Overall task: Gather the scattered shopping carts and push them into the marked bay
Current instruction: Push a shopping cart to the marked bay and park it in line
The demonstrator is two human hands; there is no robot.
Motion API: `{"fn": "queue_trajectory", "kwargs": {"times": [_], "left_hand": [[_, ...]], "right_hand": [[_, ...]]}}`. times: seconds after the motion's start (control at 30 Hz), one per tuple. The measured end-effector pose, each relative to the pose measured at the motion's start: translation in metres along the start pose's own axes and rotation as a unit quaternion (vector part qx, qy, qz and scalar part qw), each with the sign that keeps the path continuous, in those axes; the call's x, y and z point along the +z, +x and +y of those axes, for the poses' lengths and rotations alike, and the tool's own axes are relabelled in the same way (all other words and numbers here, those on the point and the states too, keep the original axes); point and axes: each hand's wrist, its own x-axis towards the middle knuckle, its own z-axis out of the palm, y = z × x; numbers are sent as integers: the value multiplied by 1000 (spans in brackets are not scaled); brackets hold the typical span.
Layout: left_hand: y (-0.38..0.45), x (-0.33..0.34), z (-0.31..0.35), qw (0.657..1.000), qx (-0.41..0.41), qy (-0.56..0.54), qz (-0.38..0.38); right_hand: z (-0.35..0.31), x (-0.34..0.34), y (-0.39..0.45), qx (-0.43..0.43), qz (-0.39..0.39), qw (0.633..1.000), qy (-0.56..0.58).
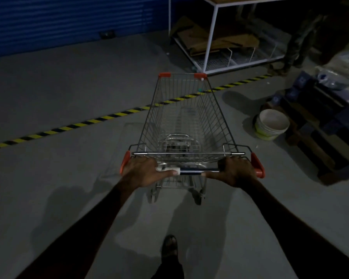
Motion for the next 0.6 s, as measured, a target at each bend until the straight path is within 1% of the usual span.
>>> {"fn": "queue_trajectory", "kwargs": {"times": [0.1,0.17,0.37,0.6], "left_hand": [[55,-18,2,1000,11,-5,1],[90,-28,5,1000,6,-10,-7],[193,-58,8,1000,0,-7,2],[327,-97,2,1000,9,-5,11]], "right_hand": [[20,-8,55,5,18,1000,-13],[35,-12,89,13,21,1000,-18],[72,-27,191,18,31,999,-12],[104,-50,324,9,20,1000,-10]]}}
